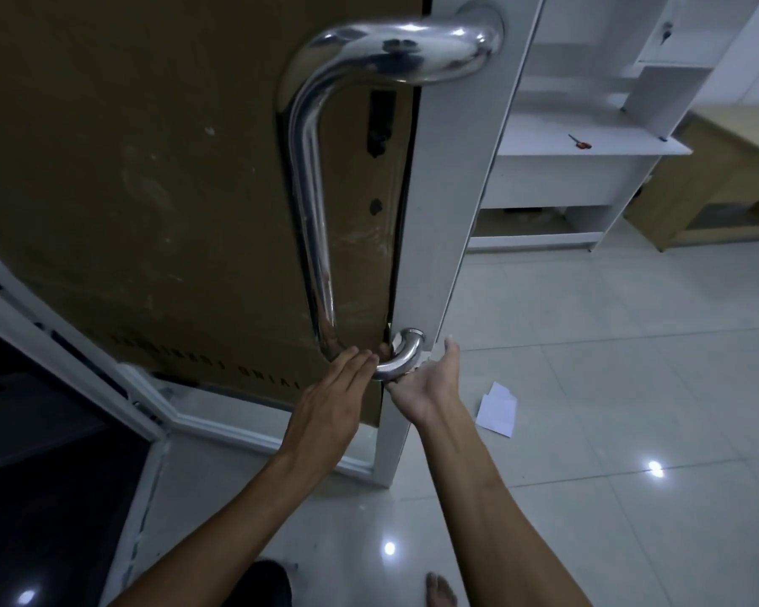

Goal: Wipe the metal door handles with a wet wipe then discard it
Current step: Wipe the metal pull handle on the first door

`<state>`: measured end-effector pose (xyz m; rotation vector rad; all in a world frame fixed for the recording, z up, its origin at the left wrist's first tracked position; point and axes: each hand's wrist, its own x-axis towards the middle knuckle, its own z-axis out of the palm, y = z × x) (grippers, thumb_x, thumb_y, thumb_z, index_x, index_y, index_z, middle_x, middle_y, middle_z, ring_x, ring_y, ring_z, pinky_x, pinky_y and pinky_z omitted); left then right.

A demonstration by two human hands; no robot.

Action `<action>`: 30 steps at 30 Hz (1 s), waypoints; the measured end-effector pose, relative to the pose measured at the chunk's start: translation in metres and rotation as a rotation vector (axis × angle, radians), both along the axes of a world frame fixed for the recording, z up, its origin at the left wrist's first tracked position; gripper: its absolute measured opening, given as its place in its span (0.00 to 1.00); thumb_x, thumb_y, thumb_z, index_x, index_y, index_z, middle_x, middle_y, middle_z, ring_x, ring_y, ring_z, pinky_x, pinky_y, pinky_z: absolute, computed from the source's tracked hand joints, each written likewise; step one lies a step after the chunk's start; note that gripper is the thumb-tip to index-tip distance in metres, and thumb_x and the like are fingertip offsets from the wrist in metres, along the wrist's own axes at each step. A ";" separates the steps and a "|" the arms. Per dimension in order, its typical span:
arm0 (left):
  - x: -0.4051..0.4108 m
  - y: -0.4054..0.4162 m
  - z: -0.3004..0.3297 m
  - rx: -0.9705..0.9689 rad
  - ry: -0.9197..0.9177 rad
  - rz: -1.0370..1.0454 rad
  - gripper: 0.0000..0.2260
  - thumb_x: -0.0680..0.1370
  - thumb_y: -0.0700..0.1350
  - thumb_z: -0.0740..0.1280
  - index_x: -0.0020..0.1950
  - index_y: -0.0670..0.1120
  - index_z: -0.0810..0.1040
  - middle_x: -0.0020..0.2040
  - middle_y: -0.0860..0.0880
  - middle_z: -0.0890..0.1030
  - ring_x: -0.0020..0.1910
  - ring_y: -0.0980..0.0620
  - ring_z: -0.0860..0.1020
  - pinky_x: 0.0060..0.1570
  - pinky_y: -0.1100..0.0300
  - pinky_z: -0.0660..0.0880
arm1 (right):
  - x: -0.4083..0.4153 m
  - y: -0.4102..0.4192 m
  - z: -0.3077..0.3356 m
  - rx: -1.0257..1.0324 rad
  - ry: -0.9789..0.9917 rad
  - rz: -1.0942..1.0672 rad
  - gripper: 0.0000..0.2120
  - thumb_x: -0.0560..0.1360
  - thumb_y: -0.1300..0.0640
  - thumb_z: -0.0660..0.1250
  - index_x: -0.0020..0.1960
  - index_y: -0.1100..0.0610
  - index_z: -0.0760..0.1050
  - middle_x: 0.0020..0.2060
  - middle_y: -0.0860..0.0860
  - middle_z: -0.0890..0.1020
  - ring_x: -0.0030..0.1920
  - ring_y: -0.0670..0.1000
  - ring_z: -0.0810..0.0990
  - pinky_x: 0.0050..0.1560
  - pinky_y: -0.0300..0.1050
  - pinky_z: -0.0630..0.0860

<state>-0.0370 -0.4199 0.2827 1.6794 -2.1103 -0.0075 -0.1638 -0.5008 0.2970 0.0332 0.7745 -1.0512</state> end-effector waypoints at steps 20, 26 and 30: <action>0.003 0.006 0.018 -0.076 0.261 0.029 0.16 0.77 0.37 0.56 0.58 0.38 0.79 0.56 0.43 0.81 0.57 0.51 0.77 0.62 0.64 0.70 | 0.014 0.071 -0.019 0.123 -0.165 0.176 0.20 0.83 0.56 0.56 0.70 0.67 0.67 0.61 0.64 0.78 0.64 0.58 0.76 0.71 0.51 0.67; -0.029 0.003 0.021 -0.104 0.324 0.170 0.18 0.76 0.36 0.55 0.60 0.41 0.80 0.59 0.48 0.80 0.59 0.55 0.75 0.63 0.64 0.70 | -0.056 0.060 -0.027 0.033 -0.075 0.320 0.19 0.83 0.56 0.57 0.71 0.63 0.66 0.62 0.63 0.79 0.63 0.56 0.79 0.72 0.50 0.64; -0.065 -0.001 0.023 -0.120 0.395 0.232 0.17 0.74 0.30 0.62 0.59 0.40 0.80 0.59 0.49 0.80 0.57 0.55 0.76 0.60 0.61 0.72 | -0.105 0.032 -0.018 -0.062 -0.050 0.362 0.18 0.82 0.57 0.57 0.70 0.64 0.66 0.63 0.64 0.78 0.62 0.59 0.79 0.66 0.51 0.71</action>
